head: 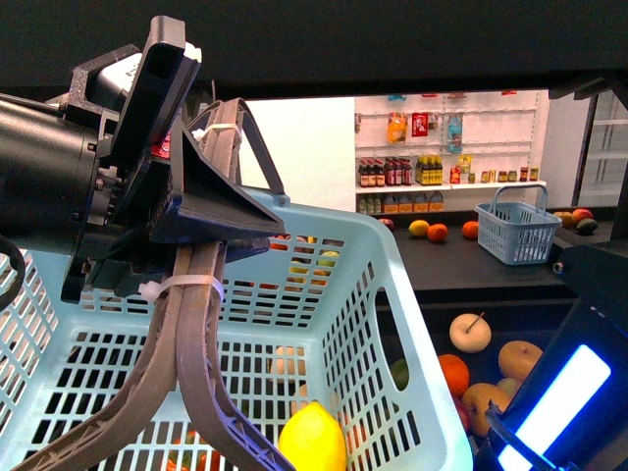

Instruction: Pick lemon from shelf

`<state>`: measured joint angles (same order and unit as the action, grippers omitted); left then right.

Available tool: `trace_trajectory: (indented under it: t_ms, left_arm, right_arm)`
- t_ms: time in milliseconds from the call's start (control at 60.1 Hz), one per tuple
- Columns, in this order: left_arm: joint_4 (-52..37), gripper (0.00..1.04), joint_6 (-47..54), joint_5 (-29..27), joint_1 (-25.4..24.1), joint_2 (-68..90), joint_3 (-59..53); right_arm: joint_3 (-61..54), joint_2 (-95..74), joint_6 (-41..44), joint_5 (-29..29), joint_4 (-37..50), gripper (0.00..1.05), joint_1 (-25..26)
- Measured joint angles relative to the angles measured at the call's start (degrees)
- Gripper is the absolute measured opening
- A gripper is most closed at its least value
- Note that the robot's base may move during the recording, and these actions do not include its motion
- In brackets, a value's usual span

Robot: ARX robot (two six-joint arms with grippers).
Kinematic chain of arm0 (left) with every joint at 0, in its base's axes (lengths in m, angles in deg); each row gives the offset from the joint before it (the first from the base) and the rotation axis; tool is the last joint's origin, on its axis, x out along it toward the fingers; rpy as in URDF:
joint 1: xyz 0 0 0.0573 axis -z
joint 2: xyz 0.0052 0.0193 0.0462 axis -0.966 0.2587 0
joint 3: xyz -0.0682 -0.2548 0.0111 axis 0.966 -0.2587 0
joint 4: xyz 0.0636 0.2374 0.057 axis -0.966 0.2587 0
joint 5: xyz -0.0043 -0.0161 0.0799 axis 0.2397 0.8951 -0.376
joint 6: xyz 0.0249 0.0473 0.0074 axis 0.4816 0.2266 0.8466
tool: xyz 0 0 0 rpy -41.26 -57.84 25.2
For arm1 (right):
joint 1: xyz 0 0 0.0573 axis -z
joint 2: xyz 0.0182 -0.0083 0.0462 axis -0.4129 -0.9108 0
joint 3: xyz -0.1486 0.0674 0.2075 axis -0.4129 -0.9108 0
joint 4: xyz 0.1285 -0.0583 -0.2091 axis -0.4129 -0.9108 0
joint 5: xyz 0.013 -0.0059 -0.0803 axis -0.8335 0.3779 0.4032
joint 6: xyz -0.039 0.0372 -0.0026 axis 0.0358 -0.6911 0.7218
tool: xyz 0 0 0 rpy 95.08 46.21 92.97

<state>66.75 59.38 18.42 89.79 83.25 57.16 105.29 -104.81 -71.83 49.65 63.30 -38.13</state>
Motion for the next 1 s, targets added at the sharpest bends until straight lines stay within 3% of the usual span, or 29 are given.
trace_trajectory:
  t_ms: [216, 382, 499, 765, 998]
  left_arm:
    - [0.0, 0.15, 0.0, 0.0, 0.0, 0.0, 0.0]
    - [0.0, 0.15, 0.0, 0.0, 0.0, 0.0, 0.0]
    - [0.0, 0.15, 0.0, 0.0, 0.0, 0.0, 0.0]
    - [0.0, 0.15, 0.0, 0.0, 0.0, 0.0, 0.0]
    - [0.0, 0.15, 0.0, 0.0, 0.0, 0.0, 0.0]
  right_arm:
    - [-10.5, 10.3, 8.6, 7.0, 3.1, 0.51, 5.3]
    - [-19.0, 23.3, 11.0, 6.0, 8.2, 0.51, 10.8]
    - [-24.6, 33.6, 11.1, 3.1, 10.4, 0.51, 11.6]
    - [-32.1, 54.2, 9.8, -9.5, 11.6, 0.51, 5.2]
    - [-32.7, 60.5, 9.3, -16.1, 11.8, 0.51, -1.8]
